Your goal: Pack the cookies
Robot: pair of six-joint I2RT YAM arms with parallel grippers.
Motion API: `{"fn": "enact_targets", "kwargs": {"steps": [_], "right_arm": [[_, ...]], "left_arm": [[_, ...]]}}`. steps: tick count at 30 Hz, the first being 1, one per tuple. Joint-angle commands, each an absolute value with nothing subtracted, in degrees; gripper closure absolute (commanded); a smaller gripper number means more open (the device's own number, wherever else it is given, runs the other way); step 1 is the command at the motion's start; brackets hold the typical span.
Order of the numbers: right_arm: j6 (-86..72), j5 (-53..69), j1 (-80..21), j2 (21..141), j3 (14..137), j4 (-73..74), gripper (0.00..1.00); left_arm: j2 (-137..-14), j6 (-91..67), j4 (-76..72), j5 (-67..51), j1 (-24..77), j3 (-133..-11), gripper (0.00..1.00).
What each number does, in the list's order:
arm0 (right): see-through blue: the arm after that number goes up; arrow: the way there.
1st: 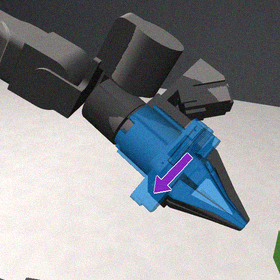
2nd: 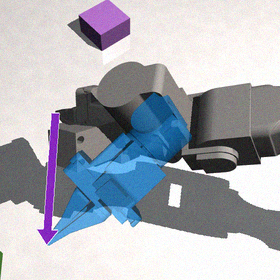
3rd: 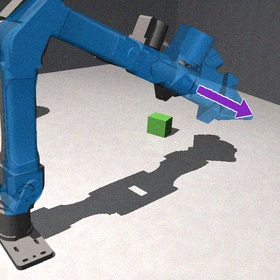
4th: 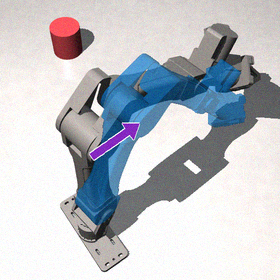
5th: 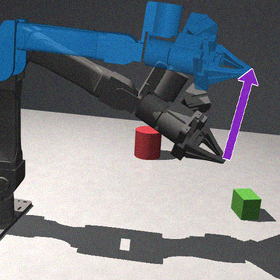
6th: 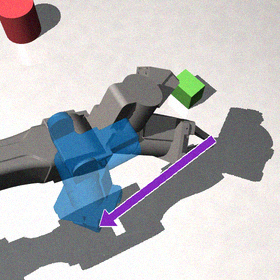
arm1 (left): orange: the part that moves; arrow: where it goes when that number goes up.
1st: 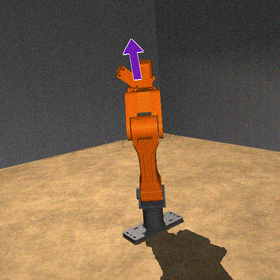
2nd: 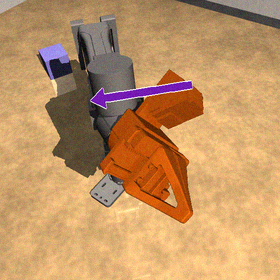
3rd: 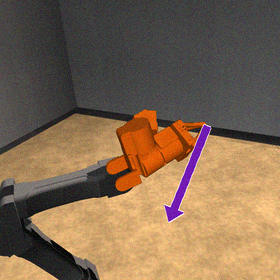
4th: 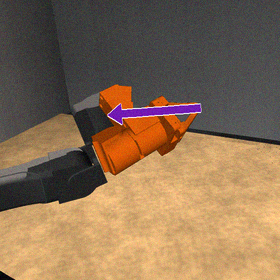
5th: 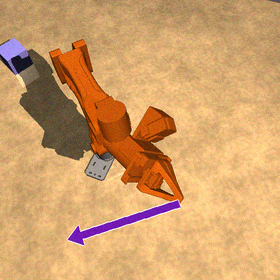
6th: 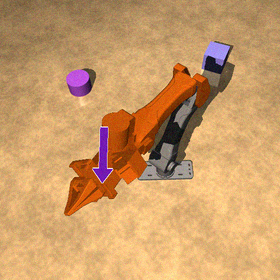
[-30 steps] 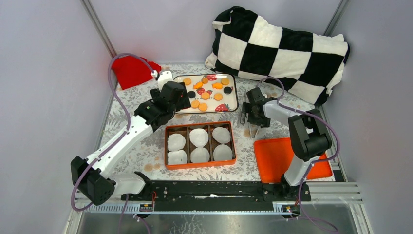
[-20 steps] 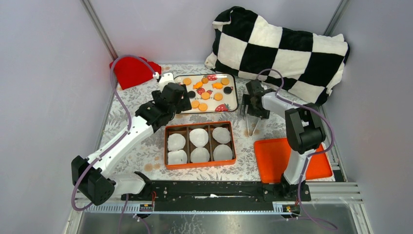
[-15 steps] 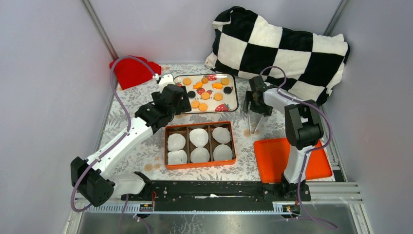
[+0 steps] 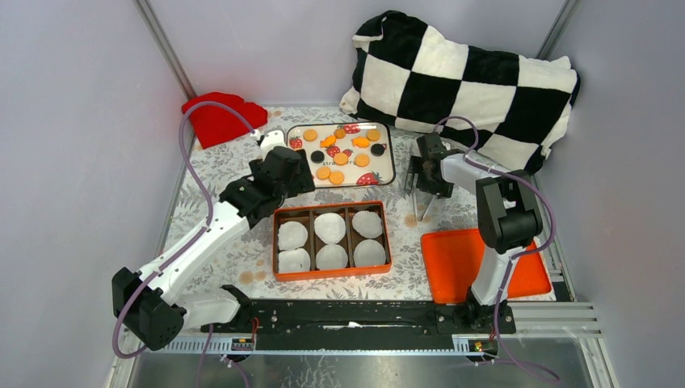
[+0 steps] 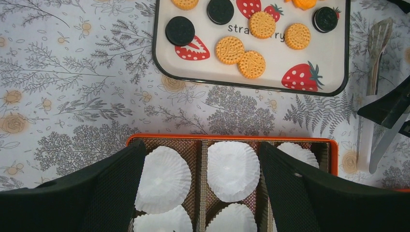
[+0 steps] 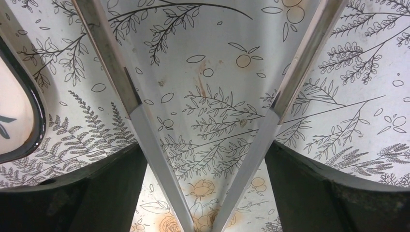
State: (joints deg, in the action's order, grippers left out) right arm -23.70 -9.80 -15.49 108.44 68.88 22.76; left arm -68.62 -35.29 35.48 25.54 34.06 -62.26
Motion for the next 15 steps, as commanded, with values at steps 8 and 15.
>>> {"fn": "enact_targets", "kwargs": {"steps": [8, 15], "right_arm": [[-22.68, -5.94, -16.17, 109.31, 69.98, 31.05, 0.49], [-21.07, -6.97, -17.69, 100.57, 73.35, 36.33, 0.51]], "left_arm": [[-67.43, -36.21, 33.05, 23.99, 34.1, -61.31, 0.09], [-67.58, -36.65, 33.0, 23.33, 34.1, -61.64, 0.09]]}}
